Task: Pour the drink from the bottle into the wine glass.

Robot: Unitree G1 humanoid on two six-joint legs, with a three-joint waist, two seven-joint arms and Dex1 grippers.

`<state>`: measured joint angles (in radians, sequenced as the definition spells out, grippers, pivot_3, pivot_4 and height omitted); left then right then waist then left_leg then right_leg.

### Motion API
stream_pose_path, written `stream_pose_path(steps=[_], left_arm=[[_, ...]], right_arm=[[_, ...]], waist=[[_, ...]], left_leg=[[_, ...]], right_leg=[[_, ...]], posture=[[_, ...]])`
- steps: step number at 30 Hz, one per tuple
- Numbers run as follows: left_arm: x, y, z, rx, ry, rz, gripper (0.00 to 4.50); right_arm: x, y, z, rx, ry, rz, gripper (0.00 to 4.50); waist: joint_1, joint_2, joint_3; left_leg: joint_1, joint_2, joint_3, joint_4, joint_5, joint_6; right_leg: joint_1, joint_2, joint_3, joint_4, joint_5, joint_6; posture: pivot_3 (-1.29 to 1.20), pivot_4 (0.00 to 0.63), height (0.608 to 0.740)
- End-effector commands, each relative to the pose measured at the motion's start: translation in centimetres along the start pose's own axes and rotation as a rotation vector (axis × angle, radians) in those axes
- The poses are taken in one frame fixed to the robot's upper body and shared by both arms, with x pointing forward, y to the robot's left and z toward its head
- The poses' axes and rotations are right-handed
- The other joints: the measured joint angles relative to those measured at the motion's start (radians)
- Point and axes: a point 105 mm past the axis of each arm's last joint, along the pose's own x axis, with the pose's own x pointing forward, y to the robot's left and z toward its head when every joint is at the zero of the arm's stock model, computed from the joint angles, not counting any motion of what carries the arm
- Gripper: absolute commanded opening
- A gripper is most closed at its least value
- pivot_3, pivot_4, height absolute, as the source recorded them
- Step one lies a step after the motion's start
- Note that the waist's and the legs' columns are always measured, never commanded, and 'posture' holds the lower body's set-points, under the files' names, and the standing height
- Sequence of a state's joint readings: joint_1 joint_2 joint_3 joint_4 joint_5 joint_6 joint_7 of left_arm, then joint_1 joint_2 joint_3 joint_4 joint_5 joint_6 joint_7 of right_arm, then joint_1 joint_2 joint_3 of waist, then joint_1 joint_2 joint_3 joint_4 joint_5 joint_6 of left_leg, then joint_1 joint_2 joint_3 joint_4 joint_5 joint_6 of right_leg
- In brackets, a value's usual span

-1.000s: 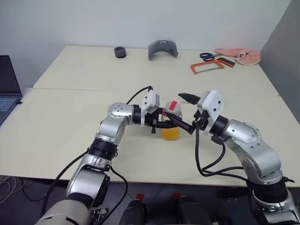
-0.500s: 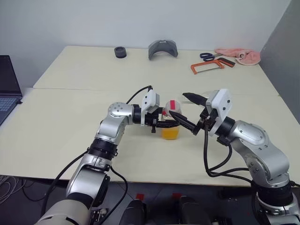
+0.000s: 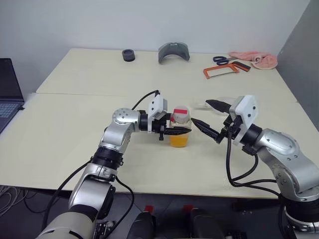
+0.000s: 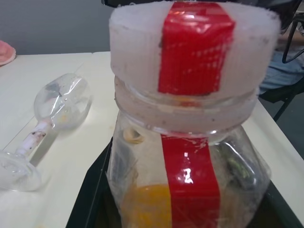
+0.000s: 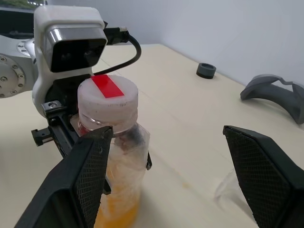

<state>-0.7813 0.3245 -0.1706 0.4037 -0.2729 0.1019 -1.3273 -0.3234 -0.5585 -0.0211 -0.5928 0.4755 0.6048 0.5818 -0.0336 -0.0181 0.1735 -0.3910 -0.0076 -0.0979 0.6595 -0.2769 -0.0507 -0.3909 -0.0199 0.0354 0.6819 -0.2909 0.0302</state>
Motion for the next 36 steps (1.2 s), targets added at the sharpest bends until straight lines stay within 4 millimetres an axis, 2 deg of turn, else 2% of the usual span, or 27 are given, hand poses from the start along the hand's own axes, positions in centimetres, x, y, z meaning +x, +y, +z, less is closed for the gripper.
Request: stream_pose_path(steps=[1, 6, 11, 24, 36], left_arm=[[0.1, 0.2, 1.7, 0.063, -0.035, -0.011, 1.73], [0.1, 0.2, 1.7, 0.062, -0.036, -0.012, 1.72], [0.1, 0.3, 1.7, 0.061, -0.037, -0.011, 1.72], [0.2, 0.2, 1.7, 0.064, -0.036, -0.013, 1.72], [0.4, 0.0, 1.7, 0.065, -0.041, -0.023, 1.72]], right_arm=[[-0.4, 1.1, 1.8, -0.016, -0.050, 0.059, 3.95], [0.7, 2.4, 2.7, 0.001, -0.092, 0.102, 3.95], [1.4, 2.9, 2.5, 0.016, -0.093, 0.122, 3.95], [2.2, 3.2, 3.3, 0.004, -0.132, 0.124, 3.95], [3.5, 2.7, 2.8, -0.017, -0.132, 0.062, 3.95]], waist=[[0.000, 0.000, 0.000], [0.000, 0.000, 0.000], [0.001, 0.000, 0.000], [0.000, 0.000, 0.000], [0.000, 0.000, 0.000]], left_leg=[[0.000, 0.000, 0.000, 0.000, 0.000, 0.000], [0.000, 0.000, 0.000, 0.000, 0.000, 0.000], [0.000, 0.000, -0.001, 0.001, 0.000, 0.000], [-0.001, 0.000, -0.001, 0.001, 0.000, 0.000], [-0.001, 0.000, -0.001, 0.001, 0.000, 0.000]], right_leg=[[0.000, 0.000, 0.000, 0.000, 0.000, 0.000], [0.000, 0.000, 0.000, 0.000, 0.000, 0.000], [0.000, 0.000, 0.000, 0.000, 0.000, 0.000], [0.000, 0.000, -0.001, 0.000, 0.000, 0.000], [0.000, 0.000, -0.001, 0.000, 0.000, 0.000]], posture=[[0.00, 0.150, 0.740], [0.00, 0.150, 0.740], [0.00, 0.150, 0.740], [0.00, 0.150, 0.740], [0.00, 0.150, 0.740]])
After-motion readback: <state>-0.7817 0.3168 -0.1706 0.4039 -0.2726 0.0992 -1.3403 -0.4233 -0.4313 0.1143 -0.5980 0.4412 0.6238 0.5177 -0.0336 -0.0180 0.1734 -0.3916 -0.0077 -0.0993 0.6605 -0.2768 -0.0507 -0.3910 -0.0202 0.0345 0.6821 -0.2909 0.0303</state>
